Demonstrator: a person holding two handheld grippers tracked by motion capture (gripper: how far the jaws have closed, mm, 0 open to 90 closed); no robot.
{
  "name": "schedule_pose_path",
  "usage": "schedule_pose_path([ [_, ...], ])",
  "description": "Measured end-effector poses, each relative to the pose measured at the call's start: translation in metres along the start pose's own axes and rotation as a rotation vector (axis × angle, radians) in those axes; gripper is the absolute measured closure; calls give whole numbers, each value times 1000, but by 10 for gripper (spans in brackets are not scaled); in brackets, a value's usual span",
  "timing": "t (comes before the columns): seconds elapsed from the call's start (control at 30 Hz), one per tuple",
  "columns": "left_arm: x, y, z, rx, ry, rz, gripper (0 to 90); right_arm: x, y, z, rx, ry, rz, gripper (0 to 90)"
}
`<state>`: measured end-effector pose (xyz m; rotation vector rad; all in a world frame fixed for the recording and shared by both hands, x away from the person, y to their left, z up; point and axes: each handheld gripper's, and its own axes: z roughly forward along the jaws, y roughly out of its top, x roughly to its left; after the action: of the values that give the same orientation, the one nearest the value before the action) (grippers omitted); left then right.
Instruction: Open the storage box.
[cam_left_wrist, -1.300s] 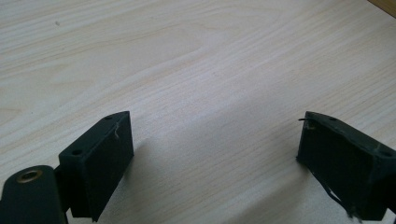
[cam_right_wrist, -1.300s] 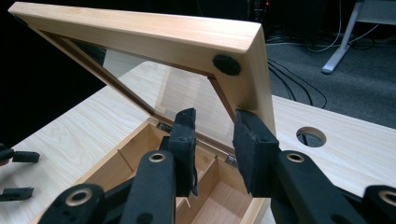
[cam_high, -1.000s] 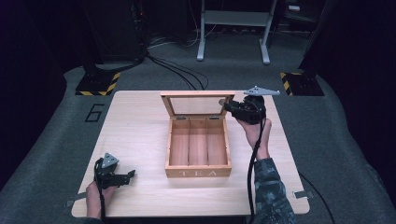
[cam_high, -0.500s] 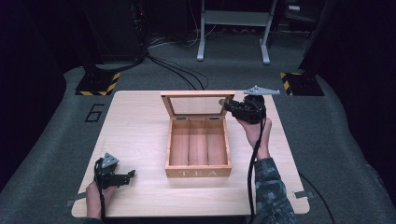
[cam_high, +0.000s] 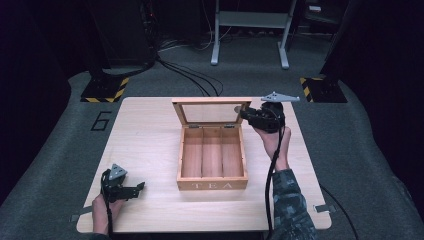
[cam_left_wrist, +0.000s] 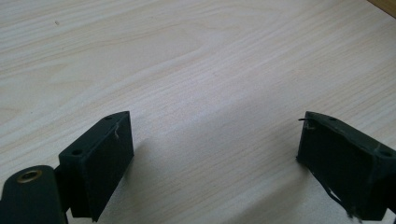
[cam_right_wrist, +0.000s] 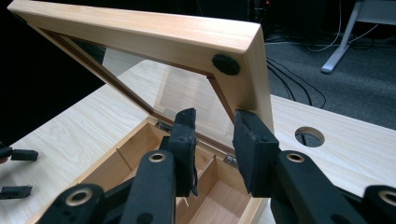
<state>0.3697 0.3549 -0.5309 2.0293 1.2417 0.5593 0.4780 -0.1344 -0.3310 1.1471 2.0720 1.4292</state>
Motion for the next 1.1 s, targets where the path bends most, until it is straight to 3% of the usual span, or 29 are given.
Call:
schedule_pose_path([
  [1.1, 0, 0, 0, 4, -1, 3, 103, 0, 0, -1, -2, 1, -2, 691],
])
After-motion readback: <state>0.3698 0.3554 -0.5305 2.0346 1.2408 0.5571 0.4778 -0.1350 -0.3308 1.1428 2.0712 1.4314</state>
